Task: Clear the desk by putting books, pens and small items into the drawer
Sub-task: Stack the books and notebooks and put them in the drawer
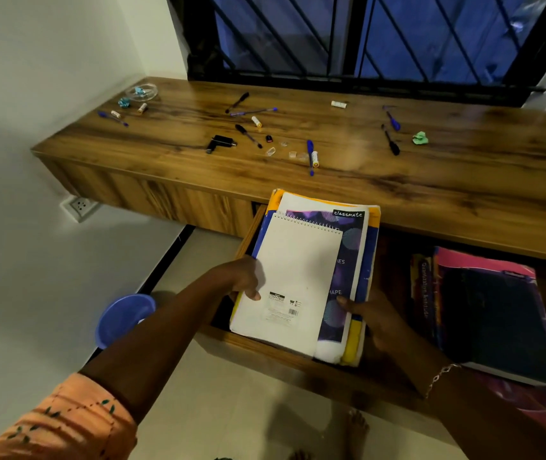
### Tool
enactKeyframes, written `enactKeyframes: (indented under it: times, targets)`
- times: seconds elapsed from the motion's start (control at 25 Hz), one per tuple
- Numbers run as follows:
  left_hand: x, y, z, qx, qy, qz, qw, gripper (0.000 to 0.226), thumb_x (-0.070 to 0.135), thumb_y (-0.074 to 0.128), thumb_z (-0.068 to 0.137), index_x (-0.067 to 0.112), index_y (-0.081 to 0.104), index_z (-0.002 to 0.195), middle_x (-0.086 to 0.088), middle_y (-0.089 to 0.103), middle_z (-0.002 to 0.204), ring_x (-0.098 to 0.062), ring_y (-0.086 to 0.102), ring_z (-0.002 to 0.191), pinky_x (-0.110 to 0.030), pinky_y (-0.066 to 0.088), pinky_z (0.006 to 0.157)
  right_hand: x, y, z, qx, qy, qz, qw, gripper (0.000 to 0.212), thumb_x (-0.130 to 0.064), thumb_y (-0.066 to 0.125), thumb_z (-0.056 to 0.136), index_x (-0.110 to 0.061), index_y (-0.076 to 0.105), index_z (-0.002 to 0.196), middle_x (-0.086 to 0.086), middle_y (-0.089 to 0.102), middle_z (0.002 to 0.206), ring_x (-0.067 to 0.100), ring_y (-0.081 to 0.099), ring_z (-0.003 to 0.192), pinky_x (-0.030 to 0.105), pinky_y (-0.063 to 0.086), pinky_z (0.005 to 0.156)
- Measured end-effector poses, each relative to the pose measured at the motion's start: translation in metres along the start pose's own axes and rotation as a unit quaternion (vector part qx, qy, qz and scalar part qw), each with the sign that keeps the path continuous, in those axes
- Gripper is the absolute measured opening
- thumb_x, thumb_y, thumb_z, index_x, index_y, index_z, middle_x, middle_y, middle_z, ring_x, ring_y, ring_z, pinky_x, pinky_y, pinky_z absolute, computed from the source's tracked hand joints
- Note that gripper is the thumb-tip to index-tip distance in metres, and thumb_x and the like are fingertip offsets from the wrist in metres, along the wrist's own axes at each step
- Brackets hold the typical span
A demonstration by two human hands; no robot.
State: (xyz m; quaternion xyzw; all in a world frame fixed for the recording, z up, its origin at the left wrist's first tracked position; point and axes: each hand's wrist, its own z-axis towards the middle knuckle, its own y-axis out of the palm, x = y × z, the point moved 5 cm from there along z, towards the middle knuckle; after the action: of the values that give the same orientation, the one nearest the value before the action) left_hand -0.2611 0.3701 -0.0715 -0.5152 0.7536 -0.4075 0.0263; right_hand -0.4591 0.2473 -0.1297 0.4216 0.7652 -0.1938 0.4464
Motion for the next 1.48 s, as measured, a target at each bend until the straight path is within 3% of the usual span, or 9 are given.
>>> enactKeyframes:
  times: [0.16, 0.72, 0.92, 1.04, 1.16, 1.24, 1.32, 1.4, 1.48]
  targets:
    - [0.001, 0.001, 0.0, 0.006, -0.006, 0.034, 0.999, 0.081, 0.004, 0.064, 0.085, -0.003, 0.01, 0.146, -0.02, 0.03, 0.145, -0.033, 0.042, 0.126, -0.038, 0.047, 0.094, 0.006, -0.003, -0.006, 0.003, 0.013, 0.007, 1.0, 0.059, 0.0, 0.063, 0.082, -0.007, 0.038, 0.136, 0.017, 0.05, 0.133, 0.035, 0.047, 0.121, 0.041, 0.042, 0.089]
    - [-0.015, 0.016, -0.001, -0.064, -0.072, 0.058, 0.994, 0.069, 0.004, 0.062, 0.087, -0.005, 0.021, 0.141, -0.022, 0.033, 0.143, -0.037, 0.046, 0.124, -0.041, 0.047, 0.097, 0.049, 0.014, 0.012, -0.017, 0.109, -0.03, 0.993, 0.084, -0.017, 0.072, 0.076, -0.005, 0.025, 0.144, 0.016, 0.029, 0.15, 0.037, 0.028, 0.137, 0.052, 0.027, 0.112]
    - [-0.007, 0.025, 0.005, -0.06, -0.076, 0.165, 0.981, 0.063, 0.008, 0.059, 0.09, -0.006, 0.025, 0.141, -0.02, 0.036, 0.145, -0.034, 0.045, 0.128, -0.03, 0.05, 0.069, 0.055, 0.016, 0.017, -0.014, 0.147, -0.11, 0.983, 0.083, -0.021, 0.065, 0.084, -0.006, 0.014, 0.147, 0.017, 0.018, 0.154, 0.038, 0.021, 0.14, 0.048, 0.024, 0.113]
    - [-0.005, 0.028, 0.004, -0.044, -0.071, 0.246, 0.966, 0.051, 0.01, 0.062, 0.087, -0.007, 0.043, 0.132, -0.02, 0.049, 0.135, -0.031, 0.051, 0.122, -0.033, 0.046, 0.093, 0.055, 0.02, 0.013, -0.018, 0.147, -0.141, 0.979, 0.079, -0.025, 0.06, 0.088, -0.006, 0.01, 0.147, 0.016, 0.015, 0.155, 0.037, 0.02, 0.14, 0.047, 0.025, 0.113]
    - [0.007, 0.036, 0.003, 0.042, -0.026, 0.369, 0.928, 0.03, 0.016, 0.057, 0.09, 0.001, 0.057, 0.116, -0.013, 0.062, 0.12, -0.026, 0.059, 0.111, -0.035, 0.05, 0.092, 0.052, 0.025, 0.012, -0.022, 0.131, -0.228, 0.964, 0.069, -0.033, 0.047, 0.095, -0.004, 0.013, 0.146, 0.017, 0.02, 0.153, 0.035, 0.028, 0.138, 0.043, 0.032, 0.108]
    - [0.023, 0.04, 0.001, 0.129, -0.001, 0.41, 0.903, 0.025, 0.016, 0.051, 0.093, 0.005, 0.059, 0.114, -0.01, 0.064, 0.115, -0.026, 0.062, 0.105, -0.036, 0.054, 0.085, 0.046, 0.025, 0.009, -0.031, 0.124, -0.312, 0.941, 0.058, -0.038, 0.041, 0.096, -0.001, 0.029, 0.139, 0.02, 0.038, 0.143, 0.035, 0.044, 0.127, 0.04, 0.041, 0.102]
    - [0.035, 0.048, 0.004, 0.164, 0.08, 0.379, 0.907, 0.04, 0.027, 0.049, 0.095, 0.006, 0.047, 0.129, -0.013, 0.053, 0.13, -0.03, 0.053, 0.117, -0.04, 0.05, 0.09, 0.039, 0.025, 0.006, -0.047, 0.094, -0.387, 0.916, 0.039, -0.041, 0.039, 0.096, -0.005, 0.053, 0.106, 0.016, 0.06, 0.105, 0.025, 0.06, 0.094, 0.032, 0.048, 0.087]
    - [0.038, 0.066, 0.007, 0.104, 0.174, 0.349, 0.915, 0.064, 0.041, 0.047, 0.094, 0.012, 0.023, 0.145, -0.015, 0.027, 0.15, -0.033, 0.028, 0.137, -0.046, 0.036, 0.104, 0.033, 0.025, 0.006, -0.042, 0.053, -0.455, 0.888, 0.036, -0.042, 0.04, 0.096, -0.017, 0.042, 0.069, 0.001, 0.047, 0.067, 0.012, 0.048, 0.062, 0.019, 0.042, 0.063]
    - [0.032, 0.082, 0.006, 0.046, 0.199, 0.357, 0.911, 0.073, 0.048, 0.044, 0.093, 0.017, 0.01, 0.149, -0.011, 0.006, 0.157, -0.033, 0.007, 0.144, -0.05, 0.023, 0.112, 0.032, 0.024, 0.007, -0.04, 0.009, -0.506, 0.862, 0.04, -0.044, 0.041, 0.095, -0.021, 0.032, 0.063, -0.003, 0.04, 0.062, 0.011, 0.043, 0.059, 0.018, 0.033, 0.055]
